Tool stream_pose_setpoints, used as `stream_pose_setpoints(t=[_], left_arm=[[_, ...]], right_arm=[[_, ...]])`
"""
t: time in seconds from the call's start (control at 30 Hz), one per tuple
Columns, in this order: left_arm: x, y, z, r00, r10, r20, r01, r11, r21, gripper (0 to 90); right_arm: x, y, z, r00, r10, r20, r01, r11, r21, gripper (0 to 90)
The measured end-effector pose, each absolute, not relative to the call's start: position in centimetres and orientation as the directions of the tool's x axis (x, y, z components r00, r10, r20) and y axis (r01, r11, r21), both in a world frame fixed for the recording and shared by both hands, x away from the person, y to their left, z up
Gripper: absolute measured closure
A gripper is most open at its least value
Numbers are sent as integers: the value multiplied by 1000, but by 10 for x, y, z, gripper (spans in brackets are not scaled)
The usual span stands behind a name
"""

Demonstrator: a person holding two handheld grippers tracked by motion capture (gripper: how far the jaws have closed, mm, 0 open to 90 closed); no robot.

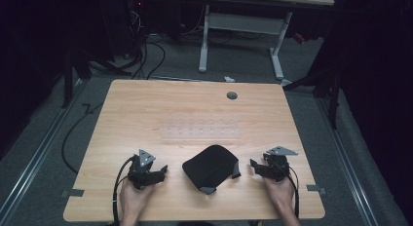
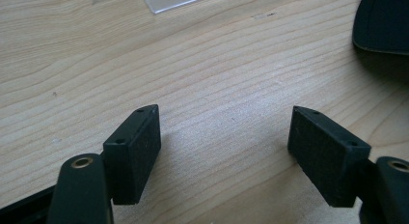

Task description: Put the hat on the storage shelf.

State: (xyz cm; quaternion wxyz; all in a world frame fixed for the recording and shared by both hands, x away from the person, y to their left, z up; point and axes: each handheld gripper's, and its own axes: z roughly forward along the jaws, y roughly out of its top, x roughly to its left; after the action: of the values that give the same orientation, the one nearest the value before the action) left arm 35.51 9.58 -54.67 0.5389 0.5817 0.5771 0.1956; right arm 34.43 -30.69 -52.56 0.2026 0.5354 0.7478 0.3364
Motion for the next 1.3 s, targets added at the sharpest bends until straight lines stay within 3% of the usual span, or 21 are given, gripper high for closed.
stream_pose_setpoints(t=[0.2,0.73,1.3], left_arm=[[355,96,-547,257,883,-394,459,247,853,273],[355,95,-547,263,881,-393,464,242,852,247],[355,95,-547,263,880,-394,464,243,852,244]], right_arm=[[332,-311,-517,-360,922,144,651,137,746,410],[302,-292,-487,-499,848,179,564,161,810,402],[320,-253,-494,-579,789,204,581,224,783,389]])
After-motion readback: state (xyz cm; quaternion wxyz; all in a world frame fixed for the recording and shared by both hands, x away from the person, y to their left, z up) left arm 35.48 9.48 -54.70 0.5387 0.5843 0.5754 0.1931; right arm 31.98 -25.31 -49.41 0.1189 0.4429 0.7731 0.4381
